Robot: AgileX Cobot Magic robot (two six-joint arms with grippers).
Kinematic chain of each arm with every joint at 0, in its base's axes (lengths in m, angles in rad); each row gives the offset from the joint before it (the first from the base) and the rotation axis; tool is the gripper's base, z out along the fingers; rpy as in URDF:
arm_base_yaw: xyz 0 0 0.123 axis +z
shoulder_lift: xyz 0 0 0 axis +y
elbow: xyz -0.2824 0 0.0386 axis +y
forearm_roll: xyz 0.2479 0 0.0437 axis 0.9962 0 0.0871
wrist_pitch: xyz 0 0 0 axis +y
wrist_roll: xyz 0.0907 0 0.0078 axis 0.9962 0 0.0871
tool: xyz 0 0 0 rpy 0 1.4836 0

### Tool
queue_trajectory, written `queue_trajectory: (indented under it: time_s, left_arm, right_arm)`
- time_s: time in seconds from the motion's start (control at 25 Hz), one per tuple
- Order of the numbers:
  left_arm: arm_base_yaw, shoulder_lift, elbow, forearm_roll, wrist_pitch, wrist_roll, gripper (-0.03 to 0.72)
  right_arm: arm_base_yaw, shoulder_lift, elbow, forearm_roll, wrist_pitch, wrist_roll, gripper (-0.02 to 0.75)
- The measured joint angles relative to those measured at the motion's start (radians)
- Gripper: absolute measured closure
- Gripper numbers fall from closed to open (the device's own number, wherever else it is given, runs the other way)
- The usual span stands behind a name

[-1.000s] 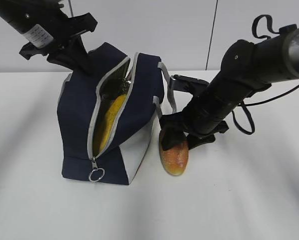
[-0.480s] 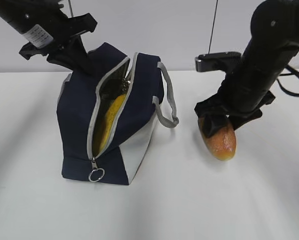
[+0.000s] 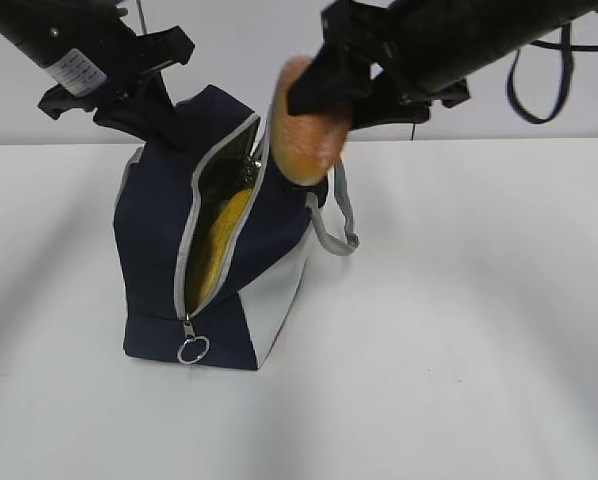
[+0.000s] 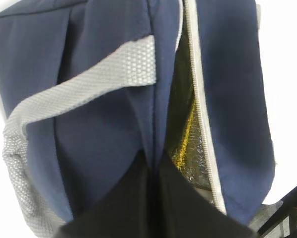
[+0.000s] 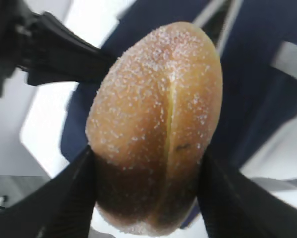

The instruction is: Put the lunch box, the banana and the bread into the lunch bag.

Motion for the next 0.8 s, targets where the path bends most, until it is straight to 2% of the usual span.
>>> queue_trajectory:
  time_s: [0.08,0.16,0.28,0.48,0.8]
  left_arm:
    - [0.0,0.0,0.0,0.0,0.0,0.0,0.691]
    - [0.0,0.0,0.0,0.0,0.0,0.0,0.691]
    - [0.0,0.0,0.0,0.0,0.0,0.0,0.691]
    - [0.0,0.0,0.0,0.001,0.0,0.0,0.691]
    - [0.0,0.0,0.0,0.003,0.0,0.0,0.691]
  right_arm:
    - [0.002,0.036,-0.003,0.168,-0.006,-0.082,0.309]
    - [0.003,0.09,-0.004,0.282,-0.016,-0.134,0.309]
    - [0.004,0.177,-0.022,0.389,-0.026,-0.175,0.309]
    - [0.004,0.29,-0.084,0.437,-0.04,-0.188,0.309]
    - [0.004,0.37,-0.101,0.443,-0.028,-0.191,0.291]
